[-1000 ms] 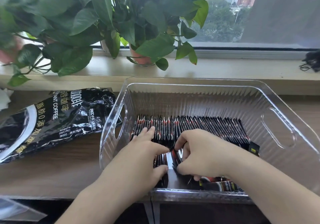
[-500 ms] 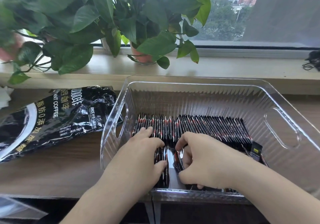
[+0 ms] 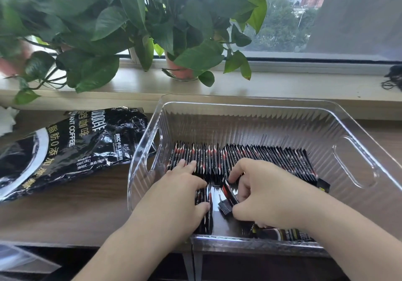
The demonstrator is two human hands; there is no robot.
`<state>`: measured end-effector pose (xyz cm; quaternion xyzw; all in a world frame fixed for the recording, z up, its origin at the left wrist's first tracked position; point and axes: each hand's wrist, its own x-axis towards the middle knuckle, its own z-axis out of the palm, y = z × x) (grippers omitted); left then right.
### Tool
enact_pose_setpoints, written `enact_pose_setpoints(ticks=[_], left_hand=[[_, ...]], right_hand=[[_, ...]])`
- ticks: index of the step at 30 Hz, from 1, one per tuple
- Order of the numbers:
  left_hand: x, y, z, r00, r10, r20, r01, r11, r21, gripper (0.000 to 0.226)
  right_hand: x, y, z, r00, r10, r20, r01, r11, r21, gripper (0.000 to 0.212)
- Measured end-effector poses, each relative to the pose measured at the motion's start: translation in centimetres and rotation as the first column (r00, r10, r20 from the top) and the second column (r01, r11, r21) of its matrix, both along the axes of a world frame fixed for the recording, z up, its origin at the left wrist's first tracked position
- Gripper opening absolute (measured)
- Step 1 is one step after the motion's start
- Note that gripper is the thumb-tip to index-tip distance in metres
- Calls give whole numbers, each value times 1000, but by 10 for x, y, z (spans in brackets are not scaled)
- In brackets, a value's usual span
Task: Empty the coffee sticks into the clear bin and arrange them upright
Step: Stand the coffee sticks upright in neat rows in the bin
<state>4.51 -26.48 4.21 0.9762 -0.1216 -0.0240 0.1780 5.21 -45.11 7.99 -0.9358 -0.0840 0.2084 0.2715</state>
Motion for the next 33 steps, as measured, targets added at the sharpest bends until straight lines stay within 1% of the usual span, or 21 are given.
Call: enact_pose_setpoints(ticks=[4,6,8,10,13,17,19,22,27,30,33], left_hand=[[-1,0,1,1000,10,9,-10,1000,-9,57],[-2,-1,3,1000,12,11,-12,1000,-14,58],[-3,-1,3,1000,17,8,-17,1000,-18,57],[-3,-1,4,1000,26,4,-26,999,-22,54],[-4,0,5,999,44,-1,-44,999,-22,47],[-5,1,4,998,45,31,-44,999,-30,44],[-6,1,3,998,46,47,-43,998,-51,45],[-6,-1,3,998,47,51,-44,997,-66,48],[-6,-2,2,1000,23,0,-23,997,-75,53],[-5,-3,3,999,3,-45,-7,996,-89,56],[-3,-4,2,996,-30,-82,22,995,-94,51]], right_hand=[[1,-2,18,997,46,-54,-43,998,50,33],[3,2,16,994,54,-95,-50,998,48,34],[4,10,3,992,56,-109,-55,998,15,36],[5,17,-11,996,36,-79,-36,999,-3,37],[6,23,-22,1000,-14,-12,15,999,42,39],[6,20,-23,998,-63,-15,65,983,172,23],[5,18,-23,998,-56,-7,57,986,157,15],[6,17,-25,999,-33,27,29,993,116,12],[7,12,-20,998,42,39,-45,994,97,1],[9,5,-11,997,42,69,-48,995,86,12],[15,-6,1,993,66,102,-71,997,43,17]])
